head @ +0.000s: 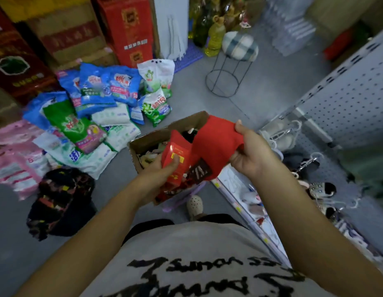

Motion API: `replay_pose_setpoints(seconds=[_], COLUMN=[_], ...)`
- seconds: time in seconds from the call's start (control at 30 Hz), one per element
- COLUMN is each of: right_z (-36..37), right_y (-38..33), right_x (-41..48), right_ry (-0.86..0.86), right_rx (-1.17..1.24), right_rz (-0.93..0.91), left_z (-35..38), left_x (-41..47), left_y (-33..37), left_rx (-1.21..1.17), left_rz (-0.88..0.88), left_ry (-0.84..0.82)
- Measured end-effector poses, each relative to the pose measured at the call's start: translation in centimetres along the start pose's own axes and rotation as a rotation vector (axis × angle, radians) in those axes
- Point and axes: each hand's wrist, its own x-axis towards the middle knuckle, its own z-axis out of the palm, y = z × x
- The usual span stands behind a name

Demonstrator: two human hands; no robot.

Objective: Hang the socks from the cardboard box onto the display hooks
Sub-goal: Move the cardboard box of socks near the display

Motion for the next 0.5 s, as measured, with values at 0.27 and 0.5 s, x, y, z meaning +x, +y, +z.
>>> replay_pose_setpoints(seconds=[0.27,0.5], right_z=[-7.3,-14.6], right_y=[2.1,4.6], right_x=[-1.9,-6.4], right_ry=[0.219,0.318], right_rx=[0.315,0.557], right_rz=[-0.104,-0.197], left_z=[2.8,8.9], left_x=[-0.7,-1.2], left_y=[-1.7,-3.2], left_rx=[0.128,0.282], left_rz=[-0.055,-0.126], left_ry=[-0.300,-0.395])
